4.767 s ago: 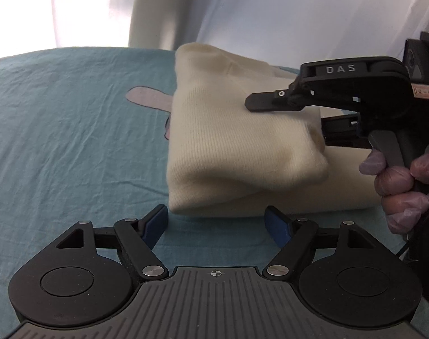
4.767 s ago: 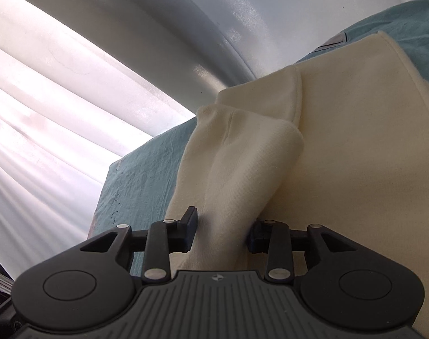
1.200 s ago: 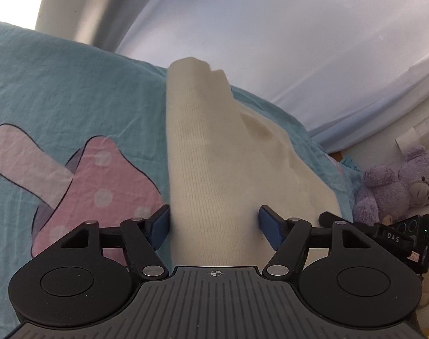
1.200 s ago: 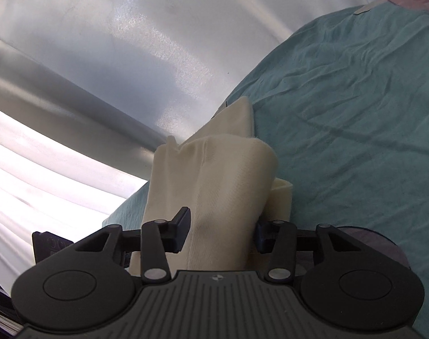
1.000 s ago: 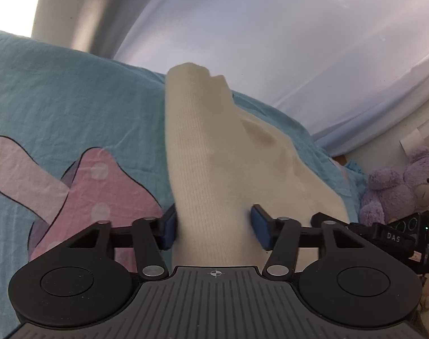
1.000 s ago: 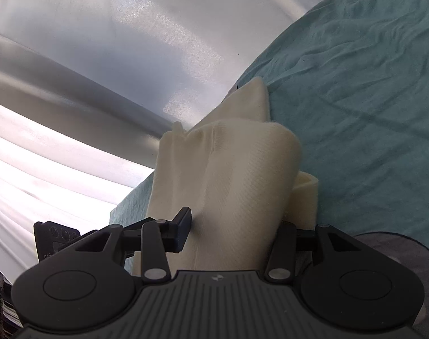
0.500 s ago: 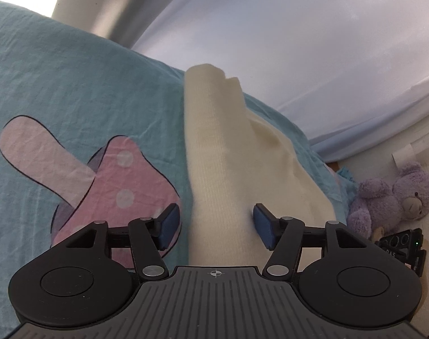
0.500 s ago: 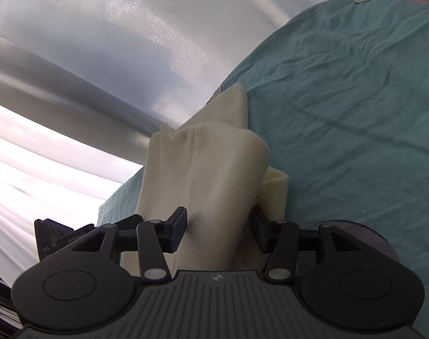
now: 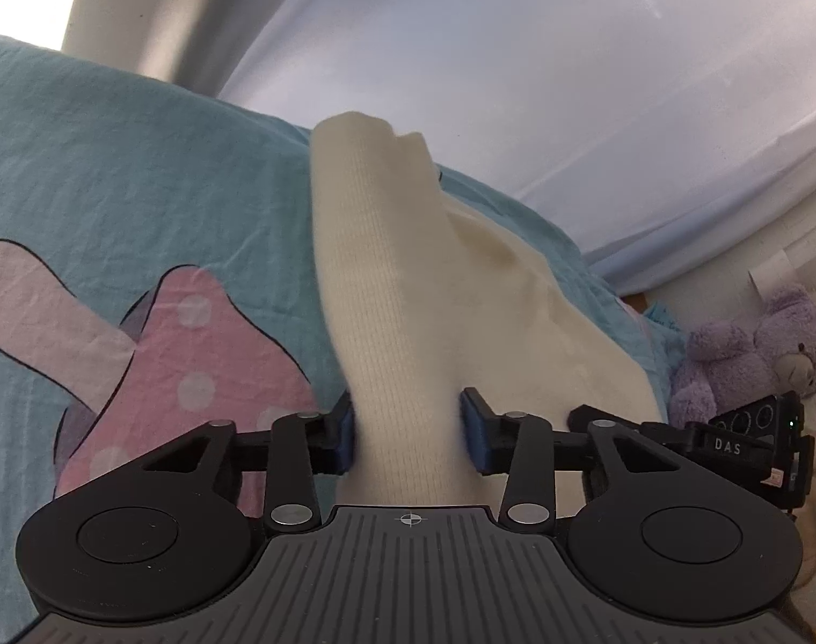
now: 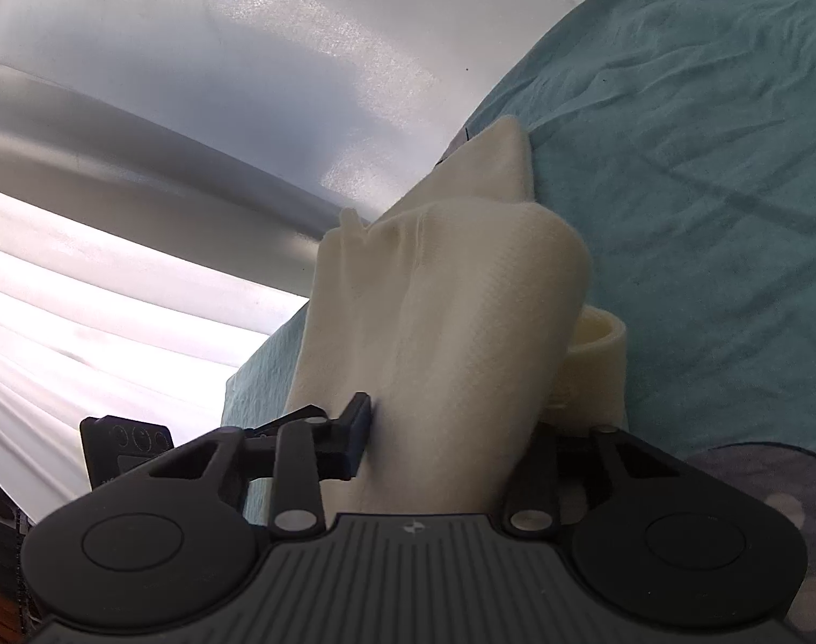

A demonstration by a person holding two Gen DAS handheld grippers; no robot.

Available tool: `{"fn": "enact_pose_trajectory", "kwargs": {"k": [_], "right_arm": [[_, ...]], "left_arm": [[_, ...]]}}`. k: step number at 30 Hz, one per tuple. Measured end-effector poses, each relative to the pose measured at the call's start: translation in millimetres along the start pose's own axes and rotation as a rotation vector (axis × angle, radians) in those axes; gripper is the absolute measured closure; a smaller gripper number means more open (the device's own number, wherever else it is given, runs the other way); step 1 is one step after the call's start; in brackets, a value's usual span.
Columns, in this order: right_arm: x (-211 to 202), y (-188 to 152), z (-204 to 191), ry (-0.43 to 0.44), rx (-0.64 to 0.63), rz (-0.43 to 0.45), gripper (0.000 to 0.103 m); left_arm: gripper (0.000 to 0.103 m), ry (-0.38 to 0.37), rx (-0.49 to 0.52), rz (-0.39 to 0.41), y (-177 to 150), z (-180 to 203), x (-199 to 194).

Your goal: Fold small clothes

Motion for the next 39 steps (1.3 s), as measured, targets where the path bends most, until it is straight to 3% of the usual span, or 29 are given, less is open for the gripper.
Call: {"fn": "enact_pose_trajectory", "kwargs": {"k": [3, 9, 18, 20, 23, 25, 27, 29, 31, 34, 36, 39], "right_arm": [[1, -4, -7, -0.001, -0.009, 0.014, 0.078], [0, -18, -42, 0.056, -0.061, -0.008, 0.079], [42, -47, -72, 0.106, -0.058, -0.154, 0.079], [50, -56, -79, 0.1, -0.096, -0.185, 0.075], [55, -61, -82, 0.001, -0.161, -0.183, 0.064], [43, -59, -85, -0.152, -0.273, -0.087, 0.057], [26, -60, -93, -0.267, -0.374, 0.04, 0.054], [10, -64, -105, -0.326, -0.44, 0.164, 0.055], [0, -75, -117, -0.305, -0.498, 0.227, 0.057], [3, -106, -132, -0.254, -0.613, 0.221, 0.074], [14, -125, -134, -0.245, -0.681, 0.174, 0.078], [39, -143, -120, -0.355, -0.749, 0.139, 0.082]], "left_arm": [[0.07, 0.018, 0.005, 0.019, 0, 5, -11], [0.073, -0.017, -0.016, 0.091, -2, 18, -57], [0.075, 0.077, -0.102, 0.14, -30, -23, -125], [0.075, 0.122, -0.106, 0.134, -41, -35, -138], [0.078, 0.229, -0.117, 0.134, -55, -49, -155], [0.077, 0.311, -0.098, 0.166, -58, -51, -171], [0.048, 0.366, -0.099, 0.205, -59, -47, -178], [0.043, 0.39, -0.085, 0.229, -61, -37, -174], [0.042, 0.371, -0.038, 0.206, -65, -22, -159], [0.042, 0.347, 0.004, 0.143, -75, -6, -132], [0.04, 0.402, 0.007, 0.106, -82, -5, -118], [0.039, 0.385, -0.028, 0.103, -95, -7, -111]]}}
Point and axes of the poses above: each gripper's, at about its wrist camera, not at the fingertips, and x roughly the way its jaws point, z to its right, y to its top, the point moved 3 cm from there along x, roughly the way its jaws point, and after that the axes turned 11 degrees about x, right-handed, at the moved point
